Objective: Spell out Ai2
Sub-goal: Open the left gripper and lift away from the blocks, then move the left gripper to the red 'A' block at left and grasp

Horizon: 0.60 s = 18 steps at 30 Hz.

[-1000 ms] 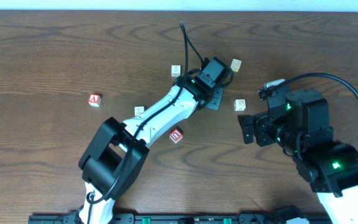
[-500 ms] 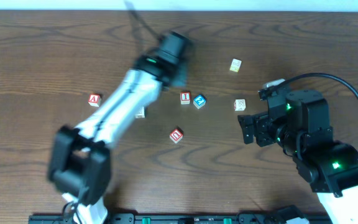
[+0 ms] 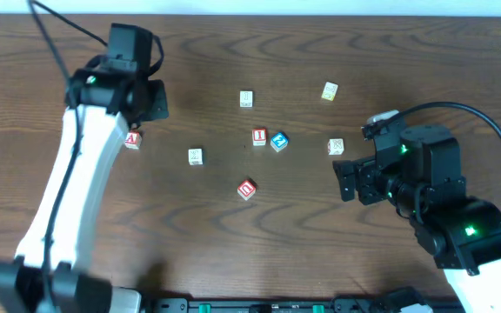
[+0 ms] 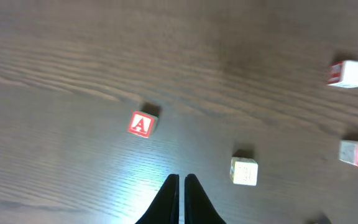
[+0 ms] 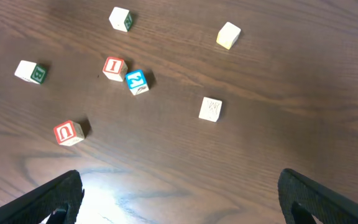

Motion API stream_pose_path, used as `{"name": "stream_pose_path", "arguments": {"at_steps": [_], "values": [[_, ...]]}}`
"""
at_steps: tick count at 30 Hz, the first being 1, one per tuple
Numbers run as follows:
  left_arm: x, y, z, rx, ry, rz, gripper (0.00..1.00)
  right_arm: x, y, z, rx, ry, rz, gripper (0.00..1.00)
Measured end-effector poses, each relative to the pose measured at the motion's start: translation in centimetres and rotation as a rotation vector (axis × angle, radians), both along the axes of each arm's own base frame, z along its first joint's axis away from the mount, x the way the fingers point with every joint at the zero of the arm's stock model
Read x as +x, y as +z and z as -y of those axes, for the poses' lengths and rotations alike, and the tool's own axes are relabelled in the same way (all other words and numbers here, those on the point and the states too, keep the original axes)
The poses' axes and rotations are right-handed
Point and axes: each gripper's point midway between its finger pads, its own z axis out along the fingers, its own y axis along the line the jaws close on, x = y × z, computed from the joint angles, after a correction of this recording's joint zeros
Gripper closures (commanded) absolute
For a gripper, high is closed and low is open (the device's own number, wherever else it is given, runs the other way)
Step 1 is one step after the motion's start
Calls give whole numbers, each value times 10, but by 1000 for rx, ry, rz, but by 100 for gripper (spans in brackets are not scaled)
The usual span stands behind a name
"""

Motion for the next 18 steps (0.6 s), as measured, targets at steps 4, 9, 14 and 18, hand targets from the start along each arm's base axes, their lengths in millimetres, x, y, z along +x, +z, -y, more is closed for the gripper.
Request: {"name": "stream_pose_path", "arguments": {"at_steps": [4, 9, 14, 18], "values": [[-31, 2, -16, 18, 2, 7, 94, 0, 0, 0, 0, 0, 0, 1], [-63, -50, -28, 37, -69, -147, 94, 0, 0, 0, 0, 0, 0, 1], [-66, -76, -29, 66, -186, -176, 46, 0, 0, 0, -1, 0, -1, 1], [-58, -87, -36, 72, -210, -144, 14, 0, 0, 0, -1, 0, 0, 1]]}}
